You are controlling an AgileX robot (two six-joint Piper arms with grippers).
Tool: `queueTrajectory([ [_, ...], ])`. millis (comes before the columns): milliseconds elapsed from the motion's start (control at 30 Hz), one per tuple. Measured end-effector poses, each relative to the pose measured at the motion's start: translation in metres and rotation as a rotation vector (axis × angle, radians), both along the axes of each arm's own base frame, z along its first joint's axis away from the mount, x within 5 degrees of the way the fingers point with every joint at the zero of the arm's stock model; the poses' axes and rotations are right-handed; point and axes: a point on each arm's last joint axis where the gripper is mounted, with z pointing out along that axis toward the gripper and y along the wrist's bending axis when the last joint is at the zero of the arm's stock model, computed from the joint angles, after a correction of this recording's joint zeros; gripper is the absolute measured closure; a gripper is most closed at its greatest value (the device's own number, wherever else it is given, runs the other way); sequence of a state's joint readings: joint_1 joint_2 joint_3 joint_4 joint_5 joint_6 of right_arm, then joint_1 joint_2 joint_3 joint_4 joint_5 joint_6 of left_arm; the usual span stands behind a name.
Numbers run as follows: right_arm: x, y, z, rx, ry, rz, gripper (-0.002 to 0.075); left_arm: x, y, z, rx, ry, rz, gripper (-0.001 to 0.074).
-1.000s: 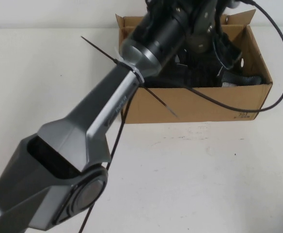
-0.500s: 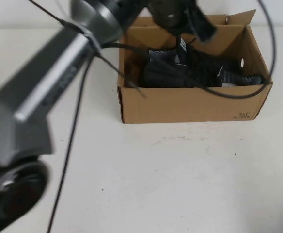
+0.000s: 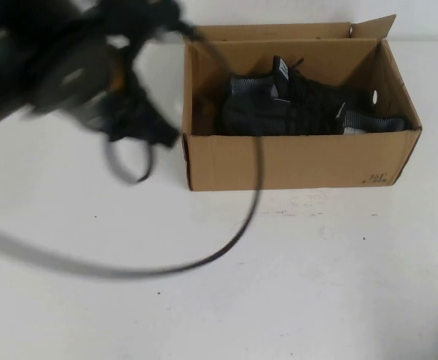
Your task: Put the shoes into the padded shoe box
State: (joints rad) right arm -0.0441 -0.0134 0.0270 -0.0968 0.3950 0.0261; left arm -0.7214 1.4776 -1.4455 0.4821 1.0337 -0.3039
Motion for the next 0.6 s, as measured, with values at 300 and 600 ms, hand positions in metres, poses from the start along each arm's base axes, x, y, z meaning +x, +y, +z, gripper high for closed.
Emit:
queueTrajectory([
  [300,0.000,0.000,0.000,0.000,0.000,0.000,0.0735,-0.068,0.056,-0.004,-0.178,-0.091,0.002,0.0737],
  [600,0.000,0.000,0.000,0.000,0.000,0.000,0.0735,-0.088,0.073,-0.009,-0.228,-0.071,0.055,0.0738],
])
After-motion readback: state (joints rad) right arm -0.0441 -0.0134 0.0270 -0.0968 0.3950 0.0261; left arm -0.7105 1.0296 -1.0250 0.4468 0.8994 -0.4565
